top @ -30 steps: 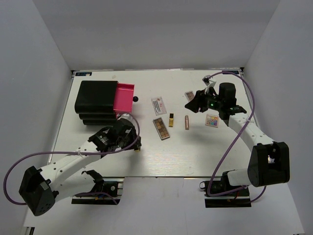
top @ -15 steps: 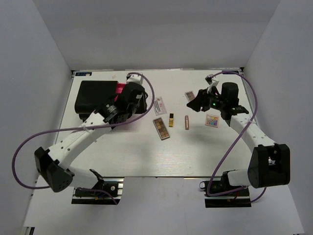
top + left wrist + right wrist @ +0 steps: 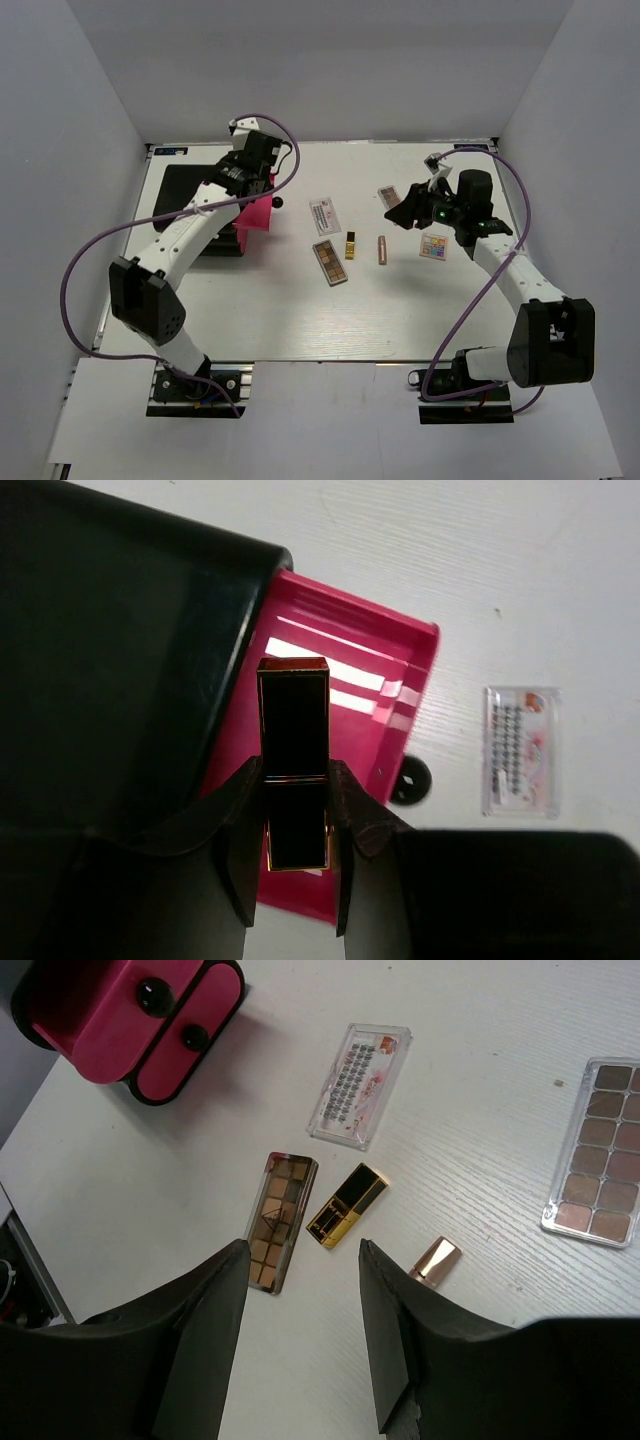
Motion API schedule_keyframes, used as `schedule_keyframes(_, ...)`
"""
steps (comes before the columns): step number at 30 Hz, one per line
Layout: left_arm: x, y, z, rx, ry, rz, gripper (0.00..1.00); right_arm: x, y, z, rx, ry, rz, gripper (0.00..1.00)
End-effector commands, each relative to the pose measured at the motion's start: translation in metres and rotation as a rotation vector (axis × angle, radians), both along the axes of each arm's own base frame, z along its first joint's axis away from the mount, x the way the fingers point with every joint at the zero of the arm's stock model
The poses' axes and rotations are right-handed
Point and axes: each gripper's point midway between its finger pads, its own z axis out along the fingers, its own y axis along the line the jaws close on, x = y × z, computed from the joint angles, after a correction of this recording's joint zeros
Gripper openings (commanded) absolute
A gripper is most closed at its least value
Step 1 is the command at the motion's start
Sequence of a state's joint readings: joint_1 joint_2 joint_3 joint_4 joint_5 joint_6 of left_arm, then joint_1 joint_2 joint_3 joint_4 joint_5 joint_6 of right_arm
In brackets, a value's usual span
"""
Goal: Organize the makeup
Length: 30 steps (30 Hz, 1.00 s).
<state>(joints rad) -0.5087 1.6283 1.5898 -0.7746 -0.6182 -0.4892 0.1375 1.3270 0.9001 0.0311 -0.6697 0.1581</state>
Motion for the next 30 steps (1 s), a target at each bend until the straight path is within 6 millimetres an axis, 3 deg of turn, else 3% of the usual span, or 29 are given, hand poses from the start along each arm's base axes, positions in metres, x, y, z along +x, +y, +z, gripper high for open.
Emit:
schedule_keyframes(1,0.018,0.012,0.004,0.0,-0.013,0.055,0.06,-0.002,0.001,0.017,0.028,-0.054,0.015,0.54)
schedule_keyframes(7,0.042,0.007,-0.01,-0.027,0.018,0.052,0.11,-0.002,-0.001,0.019,0.03,-0.058,0.013,0.54)
schedule_keyframes(15,0.048,0.009,-0.025,-0.038,0.055,0.065,0.35,-0.002,-0.002,0.018,0.033,-0.052,0.01,0.54)
schedule_keyframes(19,0.047,0.008,-0.023,-0.042,0.054,0.059,0.47,-0.001,-0.003,0.018,0.036,-0.05,0.007,0.54)
schedule_keyframes(26,0.041,0.008,-0.022,-0.057,0.055,0.055,0.52,-0.001,-0.003,0.015,0.035,-0.041,0.005,0.54)
schedule_keyframes(30,0.04,0.002,0.008,-0.11,-0.008,0.019,0.52,0.002,-0.005,0.013,0.019,-0.052,-0.007,0.54)
